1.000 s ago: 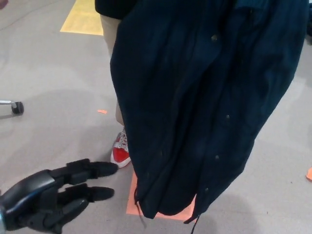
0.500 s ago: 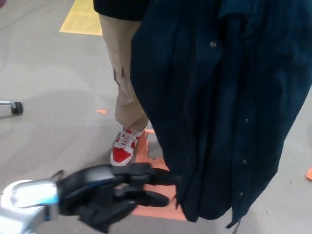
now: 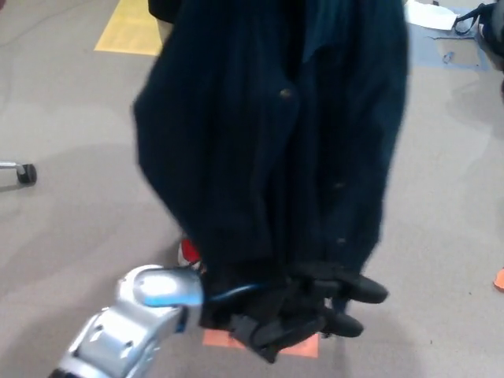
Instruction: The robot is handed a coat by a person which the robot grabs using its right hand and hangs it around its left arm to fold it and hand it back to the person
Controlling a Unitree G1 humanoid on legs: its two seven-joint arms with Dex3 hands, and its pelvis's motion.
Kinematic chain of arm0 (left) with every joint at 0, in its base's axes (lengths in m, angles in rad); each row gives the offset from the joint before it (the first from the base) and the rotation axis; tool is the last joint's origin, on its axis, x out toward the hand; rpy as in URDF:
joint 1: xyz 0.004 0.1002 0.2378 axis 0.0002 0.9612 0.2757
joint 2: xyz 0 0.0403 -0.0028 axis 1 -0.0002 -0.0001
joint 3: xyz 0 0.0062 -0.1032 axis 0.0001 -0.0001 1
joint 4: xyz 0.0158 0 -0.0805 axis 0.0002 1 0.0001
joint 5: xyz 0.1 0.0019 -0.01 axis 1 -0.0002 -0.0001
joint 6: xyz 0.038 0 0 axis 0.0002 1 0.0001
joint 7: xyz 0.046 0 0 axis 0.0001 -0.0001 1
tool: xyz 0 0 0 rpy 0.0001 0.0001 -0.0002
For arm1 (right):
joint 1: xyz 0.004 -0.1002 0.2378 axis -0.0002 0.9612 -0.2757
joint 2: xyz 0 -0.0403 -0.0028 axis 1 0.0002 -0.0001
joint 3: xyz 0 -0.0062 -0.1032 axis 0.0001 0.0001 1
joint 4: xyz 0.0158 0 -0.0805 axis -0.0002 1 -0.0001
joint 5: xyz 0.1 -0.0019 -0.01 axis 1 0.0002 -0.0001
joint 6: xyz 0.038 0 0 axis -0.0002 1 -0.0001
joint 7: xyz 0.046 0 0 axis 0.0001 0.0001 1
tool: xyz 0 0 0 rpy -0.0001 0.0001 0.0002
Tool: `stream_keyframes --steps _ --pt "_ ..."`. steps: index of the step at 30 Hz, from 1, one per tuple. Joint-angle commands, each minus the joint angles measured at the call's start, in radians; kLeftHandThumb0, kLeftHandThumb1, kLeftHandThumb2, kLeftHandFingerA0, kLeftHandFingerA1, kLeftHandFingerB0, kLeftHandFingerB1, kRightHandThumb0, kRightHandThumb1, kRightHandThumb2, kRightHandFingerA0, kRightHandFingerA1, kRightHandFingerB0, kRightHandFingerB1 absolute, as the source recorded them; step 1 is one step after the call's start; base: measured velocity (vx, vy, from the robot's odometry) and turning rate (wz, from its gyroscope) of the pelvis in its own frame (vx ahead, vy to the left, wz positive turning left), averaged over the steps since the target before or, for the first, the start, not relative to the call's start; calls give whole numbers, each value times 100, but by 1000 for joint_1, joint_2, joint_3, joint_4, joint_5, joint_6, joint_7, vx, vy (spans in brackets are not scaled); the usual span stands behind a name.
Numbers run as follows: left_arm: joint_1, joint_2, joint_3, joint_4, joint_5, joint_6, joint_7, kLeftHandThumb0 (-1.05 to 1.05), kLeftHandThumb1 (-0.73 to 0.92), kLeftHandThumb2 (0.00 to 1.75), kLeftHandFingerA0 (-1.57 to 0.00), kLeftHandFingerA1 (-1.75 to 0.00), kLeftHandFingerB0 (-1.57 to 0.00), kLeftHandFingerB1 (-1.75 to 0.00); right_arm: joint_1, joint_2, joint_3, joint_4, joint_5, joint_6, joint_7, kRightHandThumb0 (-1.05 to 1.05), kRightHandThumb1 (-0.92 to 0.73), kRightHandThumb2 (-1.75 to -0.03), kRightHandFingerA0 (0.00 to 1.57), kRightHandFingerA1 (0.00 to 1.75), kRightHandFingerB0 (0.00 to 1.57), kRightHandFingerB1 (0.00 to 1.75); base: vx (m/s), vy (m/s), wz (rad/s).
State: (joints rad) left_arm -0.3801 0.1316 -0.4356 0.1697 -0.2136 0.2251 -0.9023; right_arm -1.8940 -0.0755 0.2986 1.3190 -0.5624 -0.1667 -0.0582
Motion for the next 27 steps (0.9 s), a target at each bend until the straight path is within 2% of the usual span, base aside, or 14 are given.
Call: stream_keyframes --steps 1,4,7,8,11,13,14,15,18,19,21,22,26,27 --pt "-56 -50 -29 62 68 34 64 -84 74 107 -10 -35 0 -30 -13 46 -16 -27 37 -33 -12 -11 -62 -56 79 170 66 148 0 0 0" --pt "-84 -62 -38 75 86 35 74 -80 72 106 -7 -40 -3 -34 -10 71 -23 -35 49 -37 -17 -12 -56 -58 80 154 74 132 0 0 0" --pt "-130 -81 -44 116 107 21 80 -75 70 109 -3 -43 -3 -36 3 101 -46 -51 82 -82 5 -10 -59 -55 78 175 61 171 0 0 0" --pt "-141 -85 -42 129 109 16 82 -79 91 68 -9 -34 -7 -28 2 110 -51 -55 86 -85 8 -11 -59 -53 81 174 62 157 0 0 0" --pt "-177 -102 -33 165 112 28 92 -86 71 107 -6 -41 -7 -33 -1 145 -68 -69 103 -72 14 -13 -59 -59 80 148 81 100 0 0 0" --pt "-194 -113 -27 194 117 27 99 -85 70 107 -4 -41 -8 -34 2 167 -94 -83 133 -67 38 -19 -56 -62 85 145 82 111 0 0 0" --pt "-207 -121 -17 217 115 30 107 -80 84 67 -7 -33 -10 -28 16 186 -111 -104 157 -81 54 -11 -69 -58 82 170 64 148 0 0 0" --pt "-215 -125 -10 235 114 25 108 -87 72 105 0 -38 -13 -35 28 201 -131 -123 178 -89 74 -8 -68 -62 92 169 71 144 0 0 0" --pt "-242 -137 15 301 109 -1 108 -79 81 67 -9 -33 -12 -26 67 232 -138 -206 197 -93 116 -14 -58 -60 89 161 77 139 0 0 0" --pt "-249 -139 23 327 112 -22 110 -86 71 104 -1 -42 -12 -38 88 250 -142 -244 209 -101 124 -17 -63 -65 97 166 74 140 0 0 0" --pt "-277 -144 30 372 123 -25 121 -86 73 102 0 -39 -13 -34 119 283 -149 -320 242 -83 157 -12 -62 -55 79 175 64 158 0 0 0" --pt "-306 -159 41 417 134 -28 147 -36 49 107 0 -49 0 -47 154 308 -143 -404 255 -68 177 -13 -62 -56 81 175 60 163 0 0 0" --pt "-368 -175 62 505 134 -67 146 -37 48 106 0 -49 0 -47 162 328 -143 -514 268 16 215 -14 -63 -55 82 174 60 150 0 0 0" --pt "-384 -179 67 530 136 -70 151 -80 83 65 -17 -30 -21 -30 154 331 -156 -533 289 43 237 -12 -63 -56 79 175 58 165 0 0 0"
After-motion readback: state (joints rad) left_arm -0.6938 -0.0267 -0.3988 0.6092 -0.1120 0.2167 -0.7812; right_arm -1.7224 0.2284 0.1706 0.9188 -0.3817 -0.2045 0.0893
